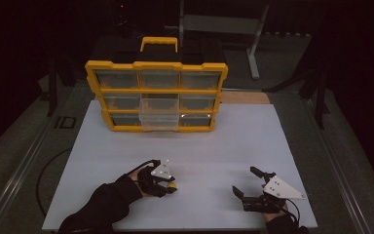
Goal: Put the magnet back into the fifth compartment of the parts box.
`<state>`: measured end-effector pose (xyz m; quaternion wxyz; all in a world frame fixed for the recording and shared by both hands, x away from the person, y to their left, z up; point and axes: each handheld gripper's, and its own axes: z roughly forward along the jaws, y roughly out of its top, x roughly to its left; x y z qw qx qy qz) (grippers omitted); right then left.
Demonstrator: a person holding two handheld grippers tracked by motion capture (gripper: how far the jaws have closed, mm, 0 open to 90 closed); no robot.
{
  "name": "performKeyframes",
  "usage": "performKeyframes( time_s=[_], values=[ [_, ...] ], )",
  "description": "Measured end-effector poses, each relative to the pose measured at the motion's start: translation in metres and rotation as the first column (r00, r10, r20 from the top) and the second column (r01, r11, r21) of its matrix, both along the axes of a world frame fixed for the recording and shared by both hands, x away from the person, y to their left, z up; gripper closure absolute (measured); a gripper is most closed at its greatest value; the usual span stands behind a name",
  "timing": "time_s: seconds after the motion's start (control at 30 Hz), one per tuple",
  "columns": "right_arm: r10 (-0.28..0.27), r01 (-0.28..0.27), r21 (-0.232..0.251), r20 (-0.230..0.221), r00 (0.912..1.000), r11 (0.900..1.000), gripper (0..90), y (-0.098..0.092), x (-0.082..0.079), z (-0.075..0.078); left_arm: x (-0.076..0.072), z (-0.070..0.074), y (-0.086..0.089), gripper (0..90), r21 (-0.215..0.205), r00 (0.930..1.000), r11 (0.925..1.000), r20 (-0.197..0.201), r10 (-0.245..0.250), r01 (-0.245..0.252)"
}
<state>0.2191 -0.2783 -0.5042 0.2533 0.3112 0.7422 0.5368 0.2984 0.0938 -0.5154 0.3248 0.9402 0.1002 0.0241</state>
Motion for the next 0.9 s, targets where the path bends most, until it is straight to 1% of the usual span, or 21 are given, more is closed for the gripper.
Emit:
performKeyframes(
  time_s=[0.17,0.33,0.4,0.53,0.57,0.6,0.63,0.67,0.7,0.73,0.77,0.83,0.87,0.9],
  values=[
    [0.001,-0.001,-0.002,0.001,1.0,1.0,8.4,0.0,0.0,0.0,-0.001,0.0,-0.001,62.5,0.004,0.9999,1.0,0.01,0.004,-0.004],
    [0.003,-0.003,-0.005,0.002,1.0,1.0,8.4,0.001,0.0,0.0,-0.001,0.001,-0.002,63.0,0.01,0.9999,0.9999,0.014,-0.002,0.002],
    [0.001,-0.001,-0.004,0.001,1.0,1.0,8.4,0.001,0.0,0.0,-0.001,0.002,-0.002,63.1,0.009,0.9999,1.0,0.011,-0.001,0.001],
    [-0.003,0.003,-0.003,0.004,1.0,1.0,8.4,0.0,0.0,0.0,-0.002,0.003,-0.003,63.4,0.006,0.9998,1.0,0.017,-0.005,0.005],
    [-0.004,0.004,-0.002,0.006,1.0,1.0,8.4,0.0,0.0,0.001,-0.002,0.003,-0.003,63.4,0.008,0.9999,0.9999,0.014,-0.009,0.009],
    [-0.003,0.003,-0.001,0.006,1.0,1.0,8.4,0.0,0.0,0.001,-0.003,0.003,-0.003,63.4,0.016,0.9997,0.9998,0.022,-0.01,0.009],
    [-0.003,0.003,-0.001,0.007,1.0,1.0,8.4,0.0,0.0,0.001,-0.003,0.004,-0.003,63.4,0.012,0.9998,0.9998,0.007,-0.017,0.017],
    [-0.003,0.003,-0.002,0.007,1.0,1.0,8.4,0.0,0.0,0.001,-0.003,0.005,-0.003,63.4,0.015,0.9998,0.9997,0.004,-0.017,0.017],
    [-0.003,0.003,-0.002,0.005,1.0,1.0,8.4,0.0,0.0,0.001,-0.003,0.006,-0.003,63.5,0.023,0.9998,0.9996,0.009,-0.019,0.018],
    [-0.002,0.002,-0.004,0.006,1.0,1.0,8.4,0.001,0.0,0.0,-0.003,0.007,-0.003,63.4,0.016,0.9997,0.9996,-0.002,-0.025,0.025],
    [-0.002,0.002,-0.004,0.005,1.0,1.0,8.4,0.001,0.0,0.0,-0.003,0.009,-0.002,63.5,0.022,0.9996,0.9994,0.005,-0.028,0.028],
    [0.0,0.0,-0.005,0.008,1.0,1.0,8.4,0.001,-0.001,0.001,-0.003,0.012,-0.001,63.5,0.01,0.9996,0.9995,-0.005,-0.029,0.029],
    [-0.001,0.001,-0.004,0.008,1.0,1.0,8.4,0.001,-0.001,0.001,-0.003,0.014,0.0,63.5,0.008,0.9996,0.9996,0.0,-0.028,0.028],
    [-0.001,0.001,-0.004,0.009,1.0,1.0,8.4,0.0,0.0,0.001,-0.002,0.016,0.001,63.5,0.012,0.9995,0.9994,-0.006,-0.031,0.031]
  ],
)
